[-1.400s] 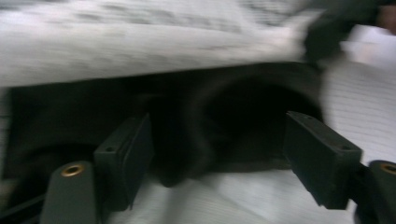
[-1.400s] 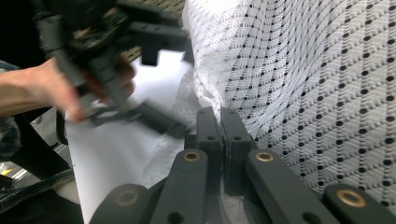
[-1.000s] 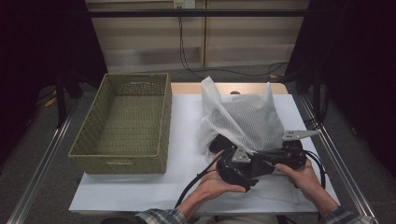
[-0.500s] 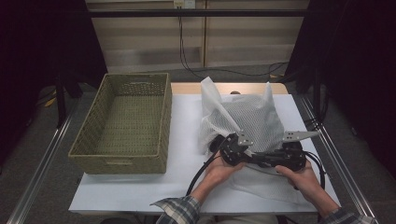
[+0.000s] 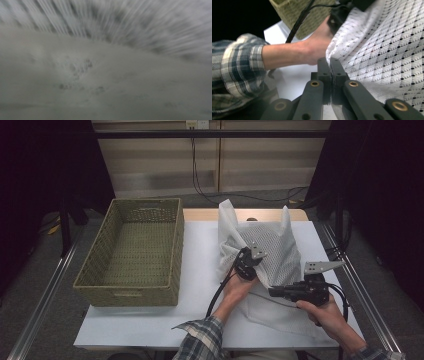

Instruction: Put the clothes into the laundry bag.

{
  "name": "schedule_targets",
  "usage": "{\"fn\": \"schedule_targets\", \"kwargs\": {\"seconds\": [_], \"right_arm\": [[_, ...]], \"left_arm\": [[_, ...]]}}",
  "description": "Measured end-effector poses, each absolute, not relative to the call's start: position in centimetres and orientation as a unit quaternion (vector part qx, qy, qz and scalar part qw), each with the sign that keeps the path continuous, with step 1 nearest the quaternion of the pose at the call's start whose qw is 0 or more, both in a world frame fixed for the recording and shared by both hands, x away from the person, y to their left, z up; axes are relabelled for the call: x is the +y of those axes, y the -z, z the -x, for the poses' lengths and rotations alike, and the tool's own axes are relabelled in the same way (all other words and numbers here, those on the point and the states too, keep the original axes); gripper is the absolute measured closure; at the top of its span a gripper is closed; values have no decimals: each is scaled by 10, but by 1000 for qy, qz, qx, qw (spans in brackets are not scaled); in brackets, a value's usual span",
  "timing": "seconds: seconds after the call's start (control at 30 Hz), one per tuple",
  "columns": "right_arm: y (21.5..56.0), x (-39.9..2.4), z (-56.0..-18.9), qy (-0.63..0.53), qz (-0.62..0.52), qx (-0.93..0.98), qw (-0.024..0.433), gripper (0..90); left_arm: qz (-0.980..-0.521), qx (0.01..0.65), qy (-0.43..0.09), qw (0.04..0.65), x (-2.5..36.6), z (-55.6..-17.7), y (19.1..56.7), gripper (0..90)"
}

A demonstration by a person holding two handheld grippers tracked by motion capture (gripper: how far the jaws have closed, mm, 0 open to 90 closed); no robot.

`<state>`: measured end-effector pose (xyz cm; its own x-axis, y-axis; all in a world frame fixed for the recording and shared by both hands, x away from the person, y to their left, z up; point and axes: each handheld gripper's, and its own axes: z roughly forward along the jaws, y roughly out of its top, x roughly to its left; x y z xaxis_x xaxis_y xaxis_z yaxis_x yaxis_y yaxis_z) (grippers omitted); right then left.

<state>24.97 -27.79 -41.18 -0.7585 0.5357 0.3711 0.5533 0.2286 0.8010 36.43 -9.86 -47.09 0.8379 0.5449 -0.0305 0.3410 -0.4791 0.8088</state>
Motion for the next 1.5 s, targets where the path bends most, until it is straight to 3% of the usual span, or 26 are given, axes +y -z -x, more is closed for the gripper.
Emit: {"fn": "schedule_targets", "kwargs": {"seconds": [0.17, 0.53, 0.6, 0.67, 0.93, 1.1, 1.2, 1.3, 1.4, 1.5], "right_arm": [[428, -276, -254, 486, 352, -800, 2, 889], [433, -280, -258, 478, 364, -800, -6, 889], [432, -280, -258, 478, 365, -799, -6, 889], [432, -280, -258, 479, 367, -797, -8, 888], [428, -282, -261, 487, 371, -791, -13, 888], [426, -282, -262, 488, 371, -790, -16, 888], [425, -284, -261, 491, 370, -788, -21, 888], [425, -285, -262, 492, 372, -787, -19, 888], [424, -283, -263, 492, 370, -788, -20, 888], [422, -282, -264, 495, 367, -788, -20, 889]], "left_arm": [[-867, 245, -101, 422, -97, -362, 475, 818], [-861, 205, -88, 457, -45, -329, 459, 570], [-854, 210, -100, 464, -32, -326, 455, 552], [-850, 224, -102, 466, -20, -326, 453, 472], [-855, 252, -105, 440, 5, -339, 467, 294], [-859, 278, -133, 409, -1, -348, 480, 274], [-857, 281, -127, 413, 4, -351, 480, 292], [-856, 286, -142, 406, 0, -357, 483, 405], [-859, 289, -126, 403, -6, -362, 486, 639], [-859, 278, -116, 414, -12, -364, 477, 799]]}}
